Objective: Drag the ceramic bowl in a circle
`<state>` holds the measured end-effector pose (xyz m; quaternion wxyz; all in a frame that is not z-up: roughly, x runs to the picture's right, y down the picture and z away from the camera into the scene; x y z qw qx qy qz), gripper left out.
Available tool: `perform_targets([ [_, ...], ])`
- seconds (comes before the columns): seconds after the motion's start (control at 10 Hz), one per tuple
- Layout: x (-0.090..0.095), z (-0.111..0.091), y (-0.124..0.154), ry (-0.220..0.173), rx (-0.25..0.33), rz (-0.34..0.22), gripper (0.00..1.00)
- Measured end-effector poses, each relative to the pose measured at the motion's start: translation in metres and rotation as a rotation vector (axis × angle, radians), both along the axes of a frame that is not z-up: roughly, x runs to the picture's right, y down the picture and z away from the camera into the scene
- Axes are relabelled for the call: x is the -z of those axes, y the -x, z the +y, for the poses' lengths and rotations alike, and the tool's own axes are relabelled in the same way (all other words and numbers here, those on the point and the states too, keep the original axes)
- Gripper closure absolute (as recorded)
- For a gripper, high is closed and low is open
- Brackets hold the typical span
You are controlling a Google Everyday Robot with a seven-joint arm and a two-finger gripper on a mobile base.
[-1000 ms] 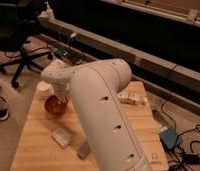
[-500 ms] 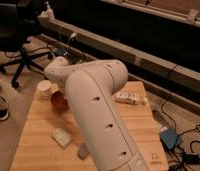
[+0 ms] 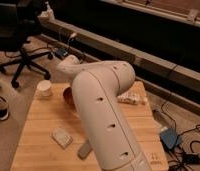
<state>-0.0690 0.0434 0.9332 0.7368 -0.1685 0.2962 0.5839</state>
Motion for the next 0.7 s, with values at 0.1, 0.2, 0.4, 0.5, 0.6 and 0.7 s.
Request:
perform_targets([
  [0.1, 0.005, 0.002, -0.014, 0.003, -0.001, 0.021, 1.0],
  [0.2, 0.013, 0.01, -0.029, 0.014, 0.004, 0.042, 1.0],
  [0.4, 0.038, 0.031, -0.043, 0.046, 0.061, 0.052, 1.0],
  [0.5, 0.047, 0.041, -0.043, 0.06, 0.09, 0.045, 1.0],
  [0.6, 0.06, 0.057, -0.039, 0.087, 0.132, 0.03, 1.0],
  [0.7, 0.069, 0.073, -0.029, 0.114, 0.175, 0.002, 1.0],
])
